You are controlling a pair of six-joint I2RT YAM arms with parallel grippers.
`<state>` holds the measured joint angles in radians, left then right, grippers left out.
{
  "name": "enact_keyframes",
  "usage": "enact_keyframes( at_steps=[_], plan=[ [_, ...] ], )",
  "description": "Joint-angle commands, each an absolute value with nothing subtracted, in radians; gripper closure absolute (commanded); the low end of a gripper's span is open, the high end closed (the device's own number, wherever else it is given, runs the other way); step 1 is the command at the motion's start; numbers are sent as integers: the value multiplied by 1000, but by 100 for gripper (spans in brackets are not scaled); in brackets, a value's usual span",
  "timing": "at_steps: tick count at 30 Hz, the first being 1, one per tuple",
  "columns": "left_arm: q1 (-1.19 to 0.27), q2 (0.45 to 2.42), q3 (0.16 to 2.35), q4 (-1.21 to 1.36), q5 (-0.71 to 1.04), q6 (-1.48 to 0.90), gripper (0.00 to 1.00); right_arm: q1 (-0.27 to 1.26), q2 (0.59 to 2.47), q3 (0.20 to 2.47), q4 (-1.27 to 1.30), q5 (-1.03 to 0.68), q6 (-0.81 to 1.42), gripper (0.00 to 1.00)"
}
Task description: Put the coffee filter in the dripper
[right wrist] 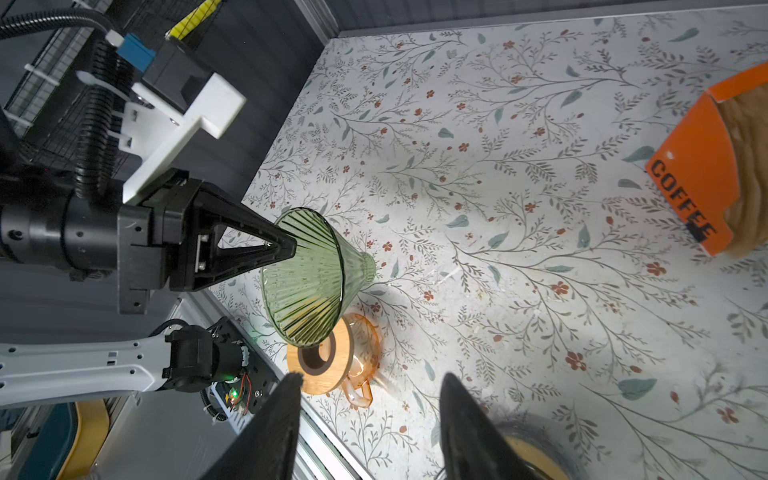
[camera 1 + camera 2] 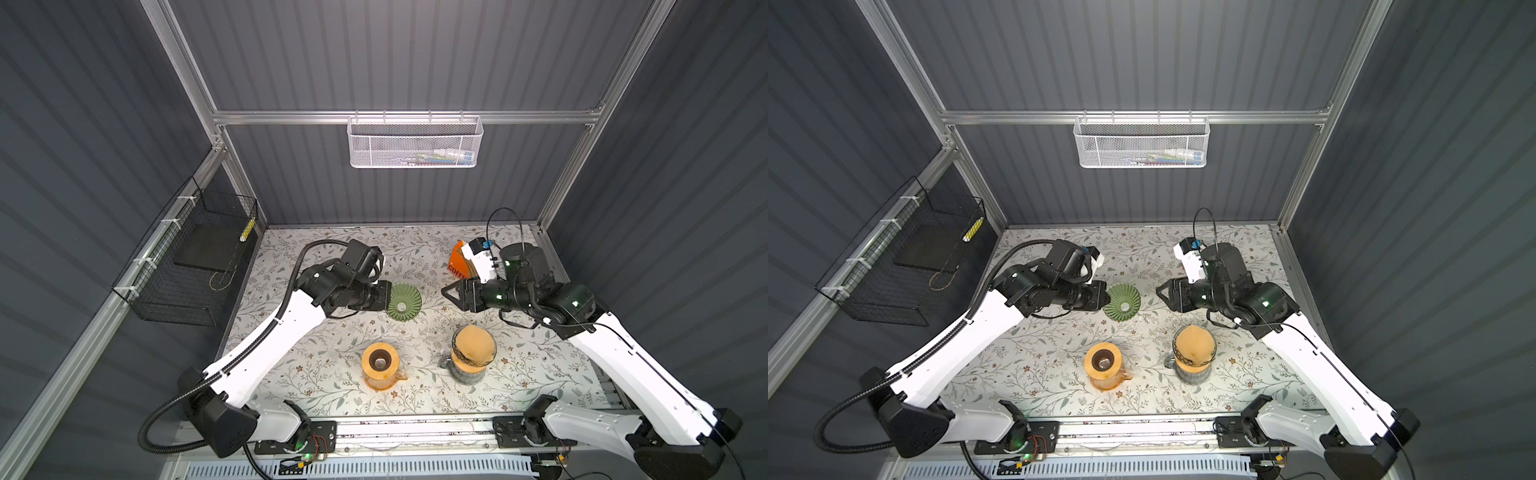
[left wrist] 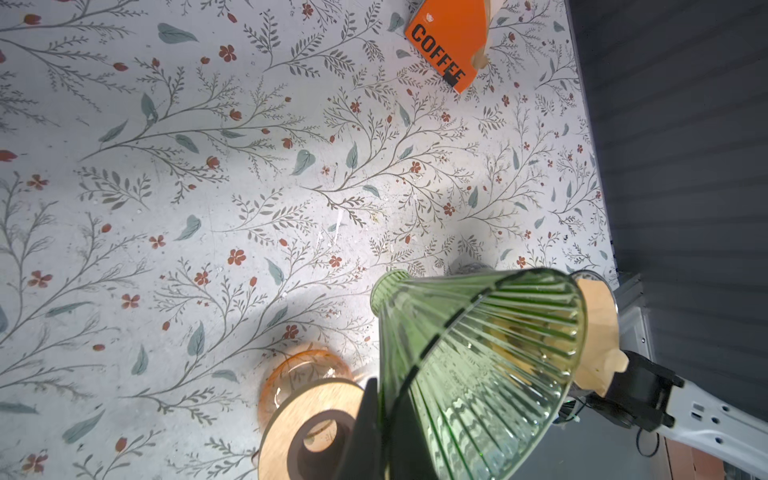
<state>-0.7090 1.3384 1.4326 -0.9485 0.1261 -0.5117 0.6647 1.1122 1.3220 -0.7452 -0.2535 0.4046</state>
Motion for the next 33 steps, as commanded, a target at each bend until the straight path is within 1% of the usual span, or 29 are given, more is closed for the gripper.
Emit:
enact_keyframes(
  at_steps=[1,2,10,11,20,33],
  plan=[
    [-711,1282,1422,-1050,115,-543,100,718,1112,1370,-805,-198,410,45],
    [-712,1265,1386,-1066,115,-551,100,729,1112,1376,-809,-194,415,45],
    [-712,1173,1322,-1132,139,-602,100,810,1112,1376,-814,-186,430,45],
    [-712,1165,1308,-1130,147,-606,100,821,1145,1377,-815,-186,431,45],
    [-712,1111,1208,-1075,196,-646,100,891,1236,1396,-816,-184,436,45],
    [-712,1073,1112,-1057,227,-669,100,946,1308,1393,-796,-181,452,45]
  ],
)
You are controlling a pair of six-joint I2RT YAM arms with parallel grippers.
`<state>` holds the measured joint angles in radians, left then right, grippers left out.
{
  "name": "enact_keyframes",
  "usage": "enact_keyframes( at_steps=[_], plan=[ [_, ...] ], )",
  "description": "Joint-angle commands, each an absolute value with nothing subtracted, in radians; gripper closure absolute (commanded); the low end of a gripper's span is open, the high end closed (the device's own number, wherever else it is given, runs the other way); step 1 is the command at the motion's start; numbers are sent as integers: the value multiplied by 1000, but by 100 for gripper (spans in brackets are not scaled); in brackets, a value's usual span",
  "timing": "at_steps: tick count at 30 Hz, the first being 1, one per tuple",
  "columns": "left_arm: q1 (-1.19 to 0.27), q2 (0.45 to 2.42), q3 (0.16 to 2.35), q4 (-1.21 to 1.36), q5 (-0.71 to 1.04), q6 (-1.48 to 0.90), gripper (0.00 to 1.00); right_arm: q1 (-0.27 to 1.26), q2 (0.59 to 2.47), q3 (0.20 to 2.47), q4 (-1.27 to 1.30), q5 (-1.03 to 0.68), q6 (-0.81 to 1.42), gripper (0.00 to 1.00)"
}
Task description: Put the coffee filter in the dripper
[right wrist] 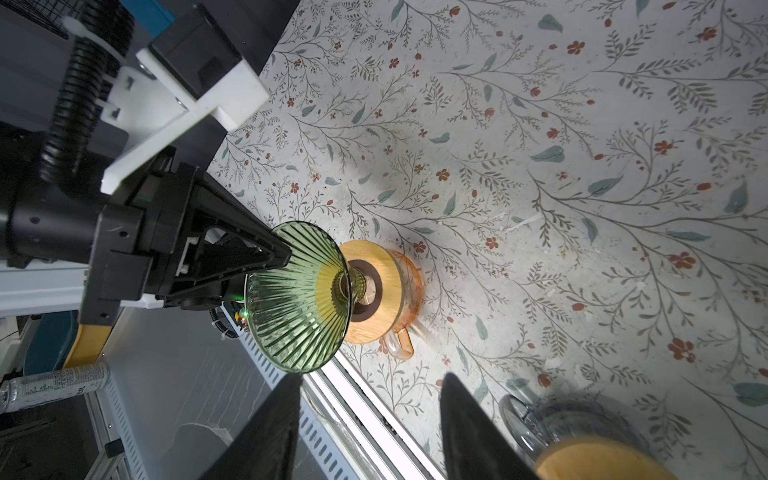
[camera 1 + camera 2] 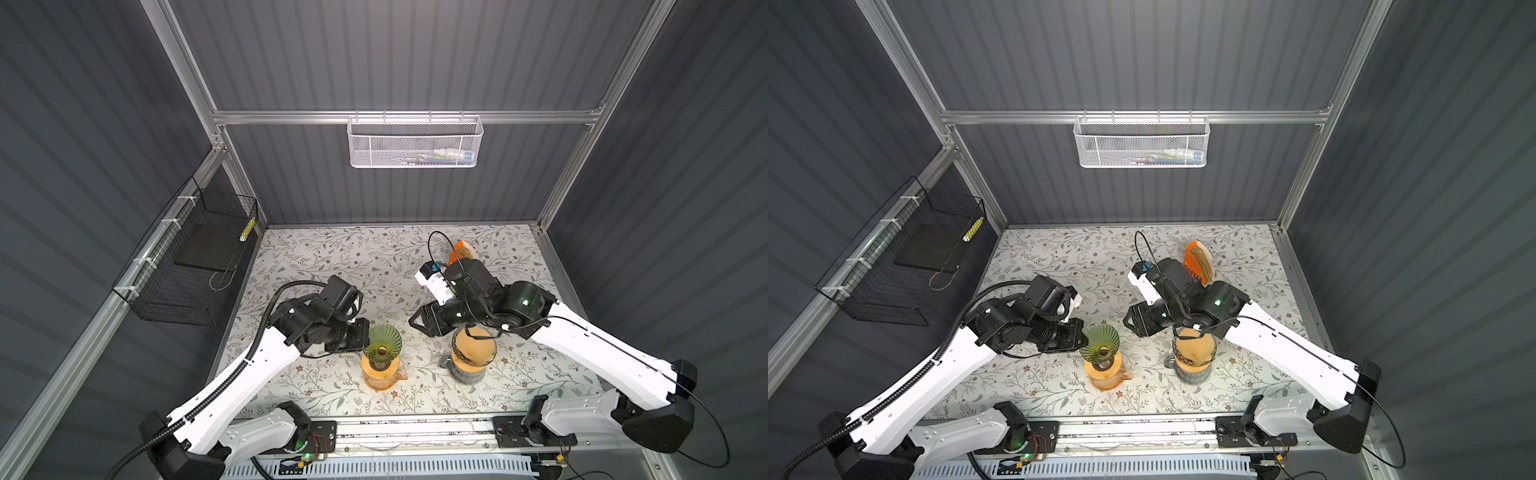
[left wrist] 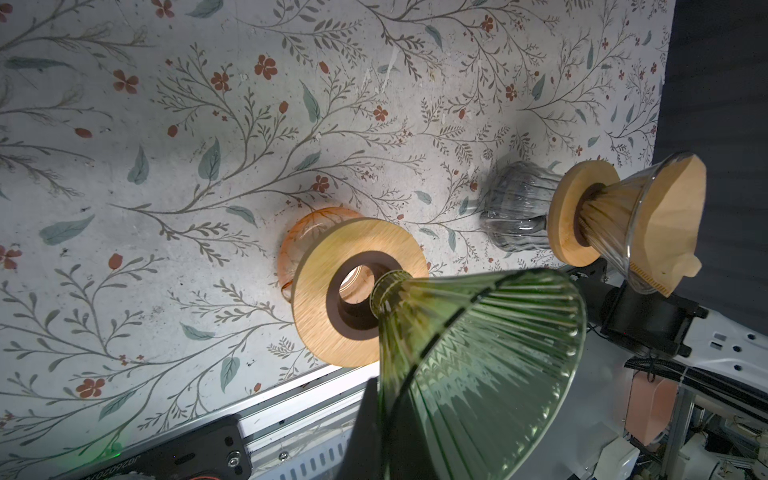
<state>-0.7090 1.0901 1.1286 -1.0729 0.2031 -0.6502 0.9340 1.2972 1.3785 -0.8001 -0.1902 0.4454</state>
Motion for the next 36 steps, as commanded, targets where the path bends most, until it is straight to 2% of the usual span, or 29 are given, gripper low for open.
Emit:
enact_keyframes(
  at_steps=[1,36],
  plan=[
    [-711,1075,1108,-1054,230,-670,100,949,1314,1390,-795,-182,452,45],
    [-712,1082,1005,-1020,213,-702,100,1022,1468,1347,-745,-185,435,53]
  ],
)
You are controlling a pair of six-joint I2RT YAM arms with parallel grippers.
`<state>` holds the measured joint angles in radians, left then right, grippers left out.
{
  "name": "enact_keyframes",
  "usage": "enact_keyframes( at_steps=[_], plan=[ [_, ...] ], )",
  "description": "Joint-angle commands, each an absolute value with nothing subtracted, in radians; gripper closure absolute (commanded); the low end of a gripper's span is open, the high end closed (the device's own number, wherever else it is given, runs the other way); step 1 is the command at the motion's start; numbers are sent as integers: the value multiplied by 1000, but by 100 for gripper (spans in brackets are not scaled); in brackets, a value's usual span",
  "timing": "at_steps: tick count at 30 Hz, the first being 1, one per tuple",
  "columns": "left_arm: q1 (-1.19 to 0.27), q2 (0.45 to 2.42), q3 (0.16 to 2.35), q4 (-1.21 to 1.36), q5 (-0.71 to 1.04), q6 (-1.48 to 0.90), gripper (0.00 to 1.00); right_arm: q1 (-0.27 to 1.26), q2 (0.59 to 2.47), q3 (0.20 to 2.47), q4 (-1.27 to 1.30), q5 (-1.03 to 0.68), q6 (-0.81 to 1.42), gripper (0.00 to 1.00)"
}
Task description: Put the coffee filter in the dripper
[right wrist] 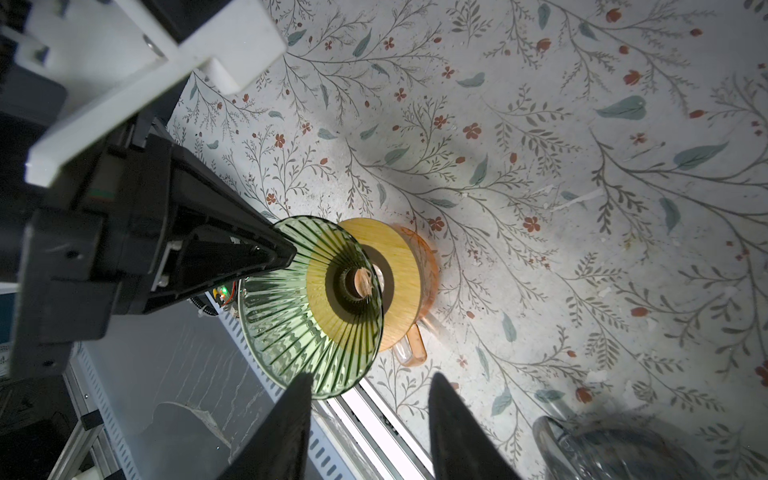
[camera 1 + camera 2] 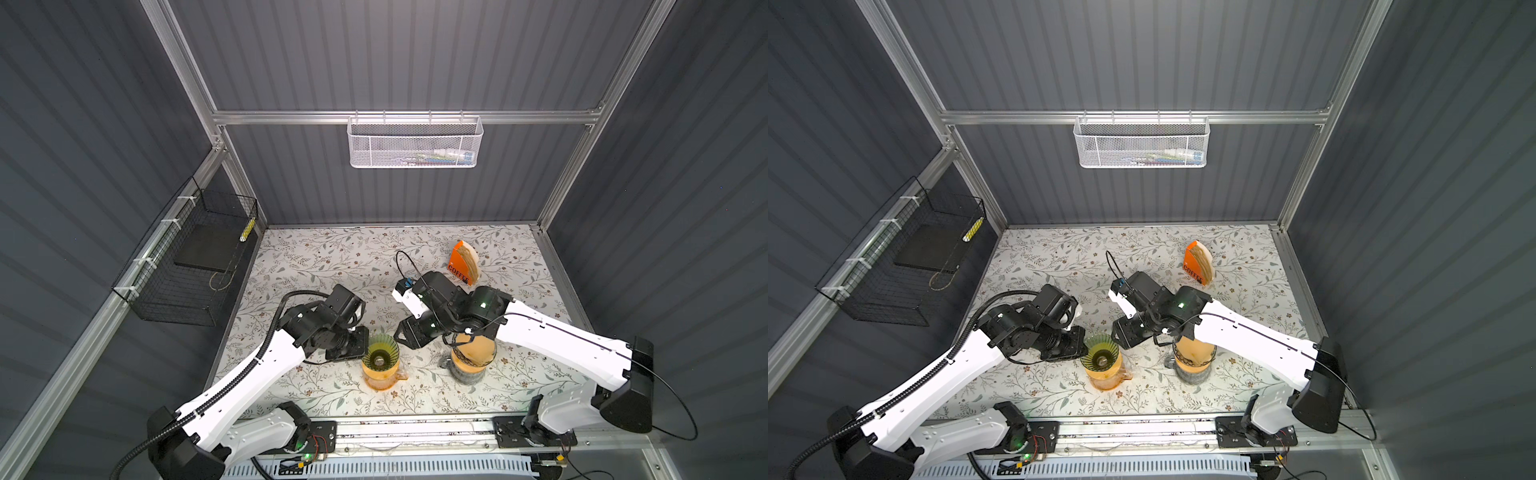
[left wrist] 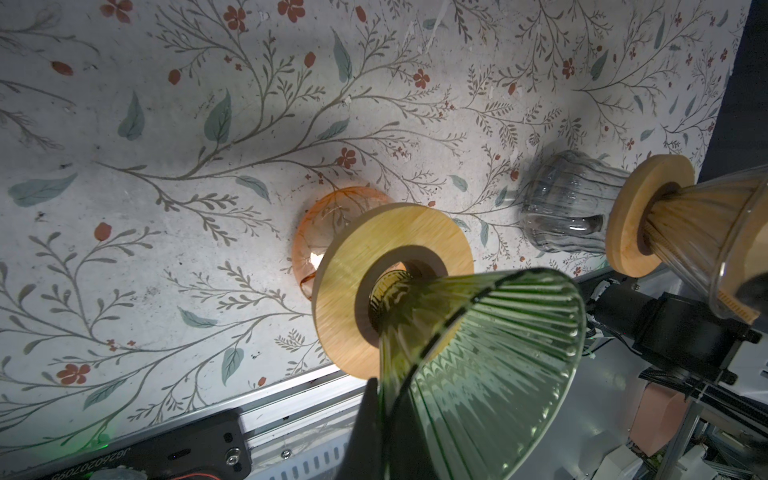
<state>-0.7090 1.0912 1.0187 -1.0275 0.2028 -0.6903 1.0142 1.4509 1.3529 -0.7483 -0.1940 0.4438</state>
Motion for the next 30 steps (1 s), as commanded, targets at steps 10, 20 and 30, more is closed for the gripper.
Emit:
enact_keyframes(
  at_steps=[10,20,30],
  plan=[
    [-712,1082,981,-1020,211,-701,100,1031,1510,1324,-745,-168,432,62],
    [-712,1078,951,-973,212,-712,100,1037,1531,1312,-728,-183,437,65],
    [-712,1081,932,-956,217,-716,100,1045,1551,1302,-711,-195,444,70]
  ],
)
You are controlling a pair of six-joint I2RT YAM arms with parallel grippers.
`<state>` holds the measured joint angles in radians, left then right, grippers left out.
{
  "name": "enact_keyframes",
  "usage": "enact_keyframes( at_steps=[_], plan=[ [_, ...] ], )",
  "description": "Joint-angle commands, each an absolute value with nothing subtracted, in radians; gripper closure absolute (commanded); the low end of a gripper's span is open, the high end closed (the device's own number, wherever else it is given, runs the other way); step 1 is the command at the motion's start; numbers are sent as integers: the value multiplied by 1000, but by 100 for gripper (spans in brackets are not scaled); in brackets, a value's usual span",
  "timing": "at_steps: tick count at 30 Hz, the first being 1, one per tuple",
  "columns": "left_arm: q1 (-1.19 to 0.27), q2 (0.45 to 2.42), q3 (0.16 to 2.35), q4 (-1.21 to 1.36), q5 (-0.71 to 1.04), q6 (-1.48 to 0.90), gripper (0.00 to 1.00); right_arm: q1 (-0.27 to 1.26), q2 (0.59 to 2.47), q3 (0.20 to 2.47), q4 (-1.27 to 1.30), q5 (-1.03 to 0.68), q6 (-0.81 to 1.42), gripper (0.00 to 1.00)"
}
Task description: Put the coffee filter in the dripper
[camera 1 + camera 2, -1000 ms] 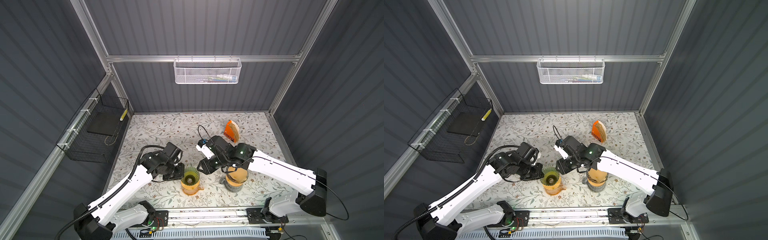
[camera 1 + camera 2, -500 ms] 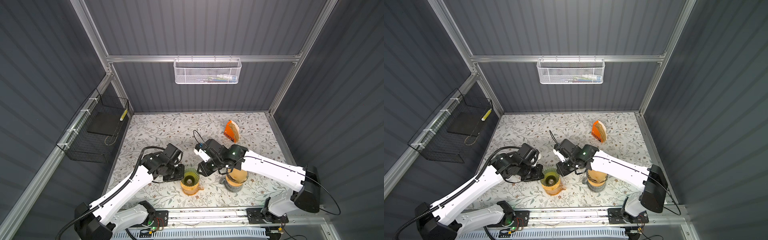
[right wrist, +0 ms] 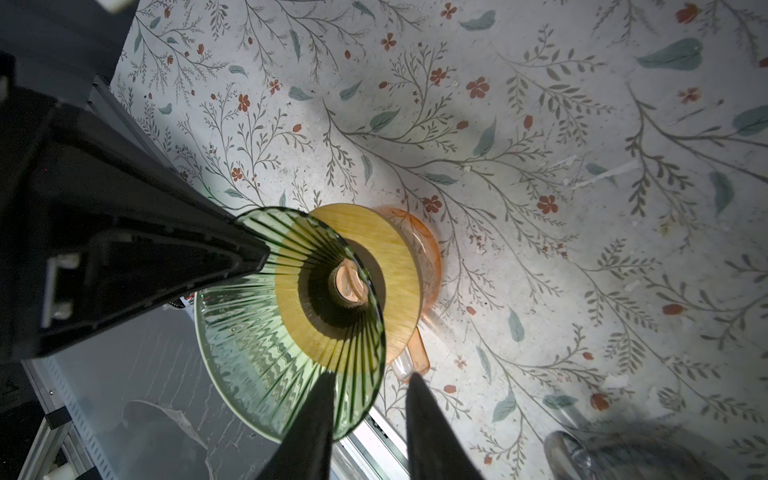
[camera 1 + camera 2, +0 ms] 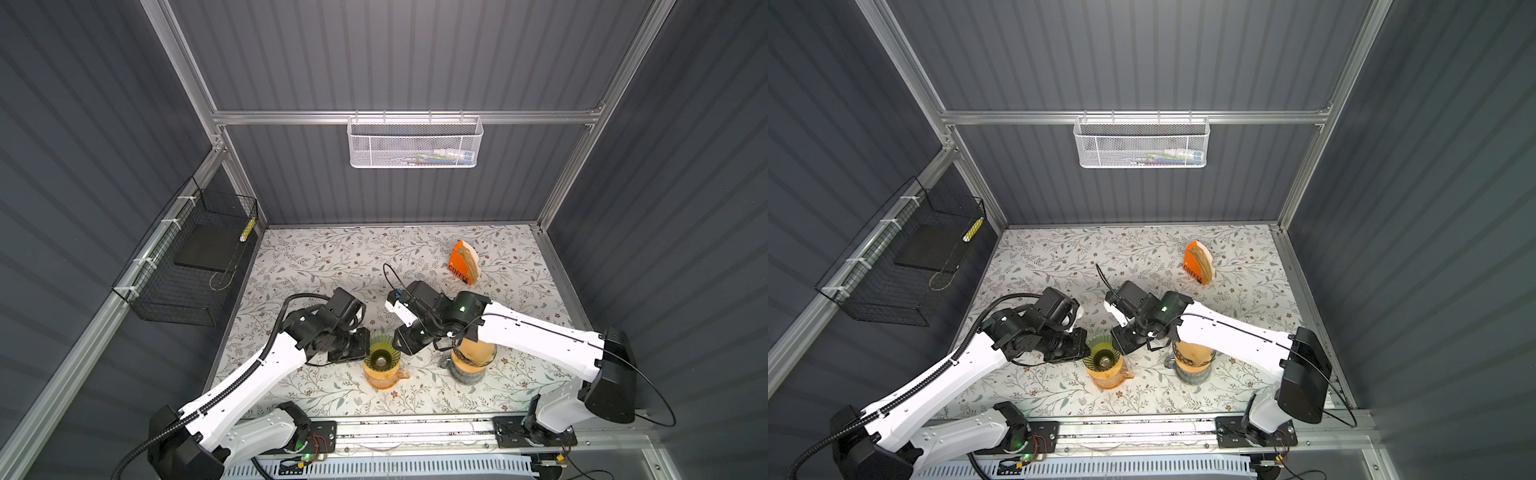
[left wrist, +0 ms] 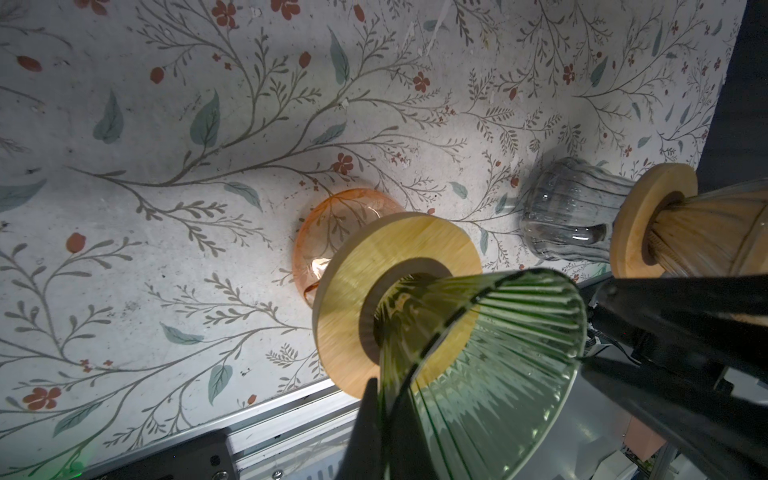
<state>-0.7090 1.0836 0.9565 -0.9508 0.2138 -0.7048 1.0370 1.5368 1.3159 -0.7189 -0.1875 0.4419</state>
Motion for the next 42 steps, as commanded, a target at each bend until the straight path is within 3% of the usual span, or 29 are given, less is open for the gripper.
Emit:
enact_keyframes(
  at_steps=[1,18,42],
  plan=[
    [-711,1080,928,-953,219,-717,100,1045,1554,1300,-709,-195,444,71],
    [-713,1062,867,-899,238,-749,100,1045,1565,1266,-693,-172,461,87],
    [-727,1086,816,-864,239,-761,100,1057,1588,1201,-641,-112,466,91]
  ],
)
